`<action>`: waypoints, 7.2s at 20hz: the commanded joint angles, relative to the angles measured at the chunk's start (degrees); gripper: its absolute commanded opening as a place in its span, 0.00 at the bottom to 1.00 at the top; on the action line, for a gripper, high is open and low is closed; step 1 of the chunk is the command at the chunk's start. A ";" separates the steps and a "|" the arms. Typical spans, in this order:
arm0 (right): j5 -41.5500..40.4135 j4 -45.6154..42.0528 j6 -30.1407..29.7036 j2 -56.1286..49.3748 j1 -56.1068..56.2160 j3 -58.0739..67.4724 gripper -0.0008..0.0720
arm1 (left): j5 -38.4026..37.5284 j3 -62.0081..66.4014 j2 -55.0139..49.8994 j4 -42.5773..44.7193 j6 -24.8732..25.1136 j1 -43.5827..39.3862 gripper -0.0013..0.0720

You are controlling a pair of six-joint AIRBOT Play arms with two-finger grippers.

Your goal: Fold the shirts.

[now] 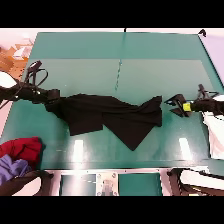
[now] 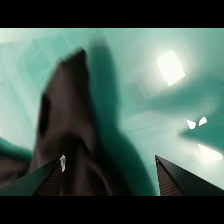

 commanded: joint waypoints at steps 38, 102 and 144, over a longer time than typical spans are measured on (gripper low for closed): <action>13.64 5.22 6.36 31.23 -15.30 51.47 0.03 | 0.26 53.81 15.32 1.92 -2.95 0.13 0.05; 15.56 -20.83 17.57 35.34 -0.55 -24.20 0.72 | -6.67 -26.80 9.38 0.59 -4.87 1.31 1.00; 4.74 -17.11 17.88 23.98 -0.76 -4.09 0.03 | -5.55 2.71 7.98 -5.73 0.28 -6.23 0.05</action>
